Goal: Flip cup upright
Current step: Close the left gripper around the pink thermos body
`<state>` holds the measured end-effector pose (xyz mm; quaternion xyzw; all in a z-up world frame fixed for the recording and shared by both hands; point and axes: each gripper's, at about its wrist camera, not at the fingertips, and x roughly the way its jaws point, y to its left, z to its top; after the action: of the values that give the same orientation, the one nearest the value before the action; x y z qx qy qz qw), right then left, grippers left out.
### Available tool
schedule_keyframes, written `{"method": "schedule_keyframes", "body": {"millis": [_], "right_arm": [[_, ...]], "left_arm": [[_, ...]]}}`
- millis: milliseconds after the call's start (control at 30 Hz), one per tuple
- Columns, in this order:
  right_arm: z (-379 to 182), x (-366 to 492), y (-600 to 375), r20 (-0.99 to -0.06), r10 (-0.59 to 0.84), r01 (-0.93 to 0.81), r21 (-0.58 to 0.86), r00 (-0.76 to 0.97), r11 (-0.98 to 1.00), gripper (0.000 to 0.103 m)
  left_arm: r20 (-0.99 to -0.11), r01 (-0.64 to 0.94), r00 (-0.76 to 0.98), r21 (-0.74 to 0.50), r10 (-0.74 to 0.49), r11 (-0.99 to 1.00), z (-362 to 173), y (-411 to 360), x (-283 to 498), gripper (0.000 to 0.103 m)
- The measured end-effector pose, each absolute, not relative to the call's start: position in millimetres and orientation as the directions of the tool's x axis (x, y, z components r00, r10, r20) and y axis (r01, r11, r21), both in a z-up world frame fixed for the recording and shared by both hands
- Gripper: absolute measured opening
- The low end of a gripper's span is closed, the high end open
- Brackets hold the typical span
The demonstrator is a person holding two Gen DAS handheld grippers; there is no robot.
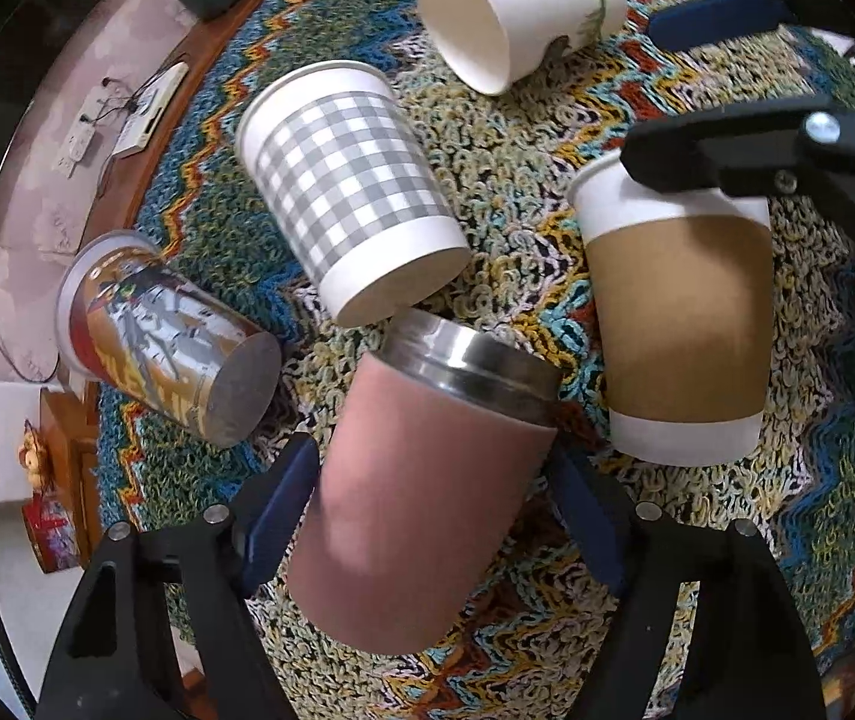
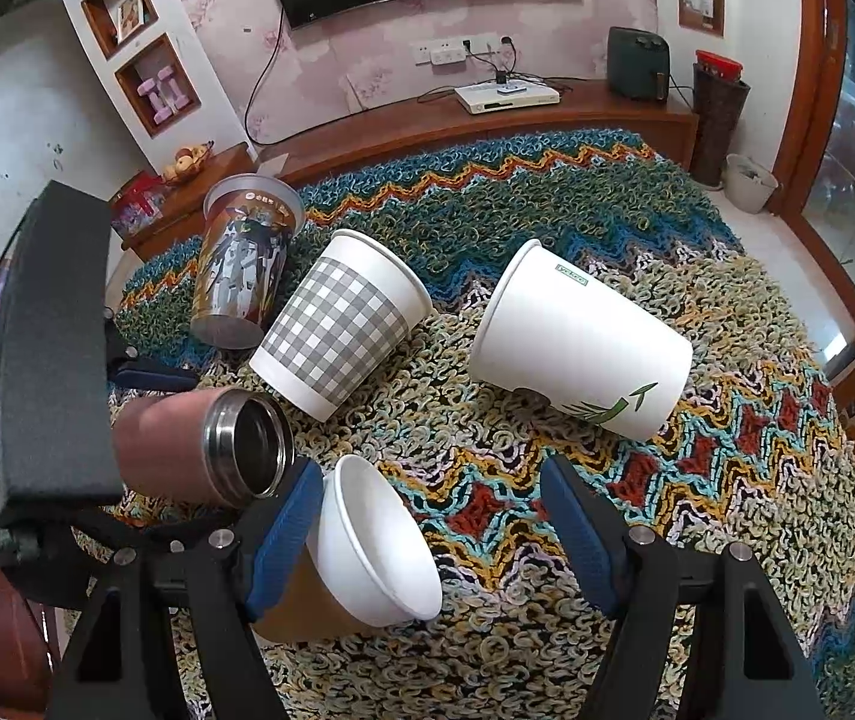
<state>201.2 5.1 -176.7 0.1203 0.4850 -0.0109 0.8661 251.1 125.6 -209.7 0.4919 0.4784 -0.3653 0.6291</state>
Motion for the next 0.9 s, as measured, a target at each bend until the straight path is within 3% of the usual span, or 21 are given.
{"method": "schedule_keyframes", "body": {"millis": [367,900], "right_arm": [[-174,198,-5,-0.837,0.100,0.156,0.215,0.537,0.964,0.076],[-152,179,-10,-0.811,0.104,0.155,0.233,0.576,0.960,0.076]], "left_arm": [[-0.972,0.947,0.221,0.235,0.085,0.221,-221,114,255,0.076],[-0.995,0.817,0.079,0.099,0.061,0.569,-205,148,258,0.075]]}}
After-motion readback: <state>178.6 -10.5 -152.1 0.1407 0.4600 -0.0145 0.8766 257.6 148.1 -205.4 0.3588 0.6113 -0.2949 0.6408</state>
